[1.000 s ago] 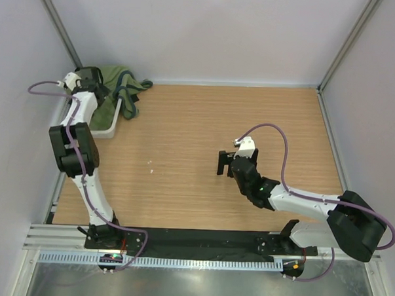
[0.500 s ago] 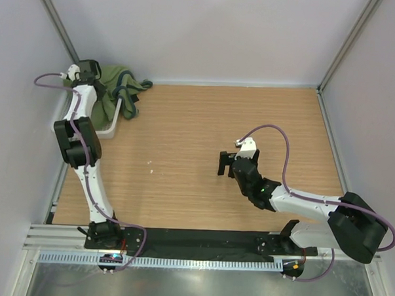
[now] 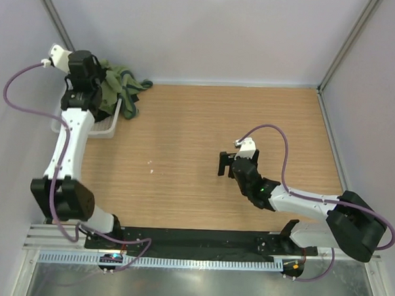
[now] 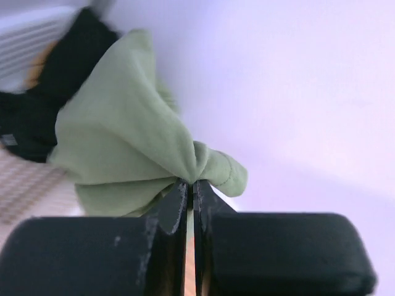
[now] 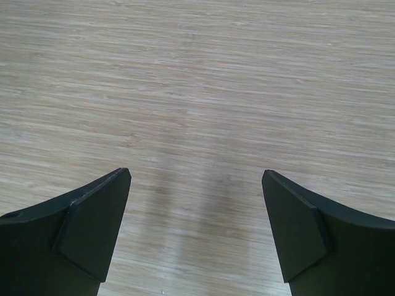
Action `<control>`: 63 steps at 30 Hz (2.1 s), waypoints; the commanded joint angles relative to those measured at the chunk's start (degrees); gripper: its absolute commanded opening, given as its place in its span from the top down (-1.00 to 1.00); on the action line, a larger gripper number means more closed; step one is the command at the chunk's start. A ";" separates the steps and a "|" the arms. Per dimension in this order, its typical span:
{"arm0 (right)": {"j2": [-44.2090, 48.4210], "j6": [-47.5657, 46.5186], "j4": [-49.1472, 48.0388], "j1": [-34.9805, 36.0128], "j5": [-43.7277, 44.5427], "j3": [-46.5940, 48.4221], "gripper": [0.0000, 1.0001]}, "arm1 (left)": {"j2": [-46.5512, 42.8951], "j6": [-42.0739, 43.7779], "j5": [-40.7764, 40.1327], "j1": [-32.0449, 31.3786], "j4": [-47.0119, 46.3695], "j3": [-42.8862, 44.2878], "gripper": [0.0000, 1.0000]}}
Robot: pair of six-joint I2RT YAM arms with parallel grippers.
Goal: Fold and stack the tank tops
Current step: Grab the tank top from the pile, then move the tank top to the center of the board, then flatten the tank top out
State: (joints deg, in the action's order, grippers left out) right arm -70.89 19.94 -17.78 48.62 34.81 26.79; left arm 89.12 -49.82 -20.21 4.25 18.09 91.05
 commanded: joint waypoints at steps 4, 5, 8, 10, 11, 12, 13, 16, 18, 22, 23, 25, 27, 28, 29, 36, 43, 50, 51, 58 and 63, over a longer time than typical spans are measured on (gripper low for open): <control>-0.12 0.09 -1.91 -0.19 1.14 1.96 -0.89 | -16.24 2.35 -9.23 -17.85 -10.97 4.74 1.00; -0.04 0.18 -1.91 -0.19 1.23 1.95 -0.89 | -17.22 3.93 -9.76 -22.57 -11.23 5.97 1.00; 0.67 0.36 -1.99 -0.19 2.02 1.60 -0.89 | -19.60 4.03 -7.85 -29.71 -12.10 11.07 1.00; 1.28 0.27 -2.17 -0.37 2.72 1.08 -0.90 | -19.34 0.71 -4.77 -31.75 -12.11 15.54 1.00; 1.63 0.36 -2.43 -0.28 3.07 0.81 -0.89 | -17.86 -0.79 -0.93 -33.68 -12.11 17.39 1.00; 2.24 0.36 -2.70 -0.37 3.86 0.55 -0.89 | -16.71 -2.37 0.68 -34.83 -12.02 19.06 1.00; 2.51 0.45 -2.87 -0.28 4.56 0.29 -0.89 | -15.57 -2.82 1.83 -36.32 -11.33 22.82 1.00; 4.26 1.23 -3.05 -0.46 7.72 -0.59 -0.90 | -8.99 0.15 1.75 -43.78 -10.01 28.38 1.00; 5.50 1.67 -3.05 -0.72 9.04 -1.21 -0.89 | -3.89 1.39 0.70 -46.00 -7.73 34.09 1.00; 9.45 2.47 -3.58 -1.51 10.02 -3.84 -0.87 | -0.09 -4.27 -2.57 -42.94 -1.14 33.16 0.96; 10.85 2.99 -3.66 -1.69 10.28 -4.28 -0.87 | 0.43 -7.71 0.05 -37.62 -0.60 30.88 0.96; 11.83 3.34 -3.75 -2.39 10.02 -5.25 -0.86 | 1.84 -15.26 10.73 -31.44 -2.16 21.50 1.00; 12.53 4.13 -3.58 -3.26 9.23 -5.43 -0.85 | 2.90 -19.78 15.88 -24.92 -5.94 10.98 0.73; 12.36 4.14 -3.40 -3.44 8.62 -5.43 -0.85 | 4.47 -20.05 16.94 -23.51 -5.96 8.65 0.31; 12.27 4.14 -3.40 -3.62 8.18 -5.52 -0.85 | 5.26 -19.44 17.56 -21.41 -5.35 6.97 -0.18; 9.20 3.08 -4.98 -3.97 0.80 -4.55 -0.80 | 2.03 -13.56 16.69 -18.31 -8.41 -7.80 -0.99; 1.99 3.43 -2.36 -3.97 -8.95 0.10 -0.45 | -5.62 -1.63 16.18 -23.82 1.29 -11.51 -0.92; 1.80 7.03 18.63 -3.36 -20.28 9.15 -0.06 | -13.35 7.10 5.89 -34.39 12.41 -19.66 -0.99; 3.38 9.56 21.36 -2.14 -21.09 9.25 -0.05 | -14.58 7.02 5.71 -34.57 12.41 -23.85 -0.99; 13.94 20.21 37.61 10.94 -17.14 6.61 -0.09 | -23.46 6.31 -1.85 -34.66 8.20 -38.11 -0.99; 10.26 25.84 43.88 19.13 -14.33 7.40 -0.08 | -24.52 6.49 -3.70 -34.57 4.60 -40.94 -0.99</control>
State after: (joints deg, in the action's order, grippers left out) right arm -58.57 39.64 18.24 64.31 17.52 33.54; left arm 66.52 -44.42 -19.73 -30.61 27.70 50.37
